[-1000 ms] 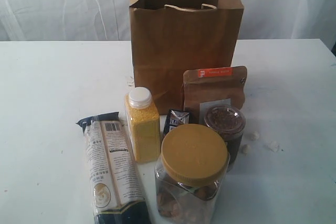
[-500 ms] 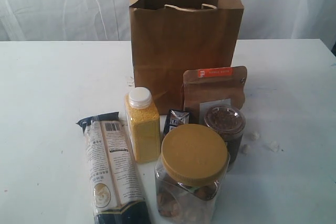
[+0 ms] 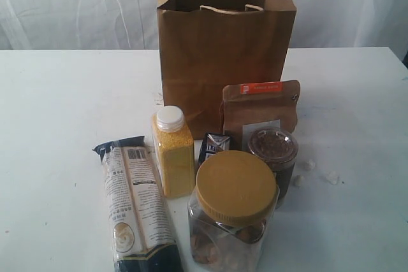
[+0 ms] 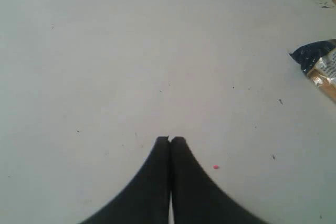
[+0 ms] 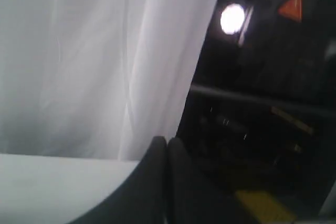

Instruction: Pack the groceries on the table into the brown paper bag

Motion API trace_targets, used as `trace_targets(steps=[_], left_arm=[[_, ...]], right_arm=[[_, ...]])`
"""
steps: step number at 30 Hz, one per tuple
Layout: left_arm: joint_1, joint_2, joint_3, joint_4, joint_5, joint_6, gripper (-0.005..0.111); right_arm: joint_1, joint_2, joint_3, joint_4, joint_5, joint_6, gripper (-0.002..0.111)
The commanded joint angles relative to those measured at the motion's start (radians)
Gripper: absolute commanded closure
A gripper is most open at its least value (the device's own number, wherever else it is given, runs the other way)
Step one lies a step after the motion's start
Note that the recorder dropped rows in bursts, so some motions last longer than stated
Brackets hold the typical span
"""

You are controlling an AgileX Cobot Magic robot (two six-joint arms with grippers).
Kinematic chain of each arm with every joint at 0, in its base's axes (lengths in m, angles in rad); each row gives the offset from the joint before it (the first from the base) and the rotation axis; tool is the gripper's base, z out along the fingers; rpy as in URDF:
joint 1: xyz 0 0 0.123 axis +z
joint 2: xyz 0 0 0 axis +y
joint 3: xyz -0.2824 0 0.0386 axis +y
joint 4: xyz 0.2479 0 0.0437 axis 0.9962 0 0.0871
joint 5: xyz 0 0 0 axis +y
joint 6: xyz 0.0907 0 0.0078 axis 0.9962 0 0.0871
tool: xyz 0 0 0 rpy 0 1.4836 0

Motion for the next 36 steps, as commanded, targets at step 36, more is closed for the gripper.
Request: trace_targets(steps=[36], left_arm=[[-0.005,-0.003,0.004,-0.002,-0.001,-0.006,0.107]], right_arm=[[0.372,0.787,-0.234,1.247,0.525,-1.000,0.108]])
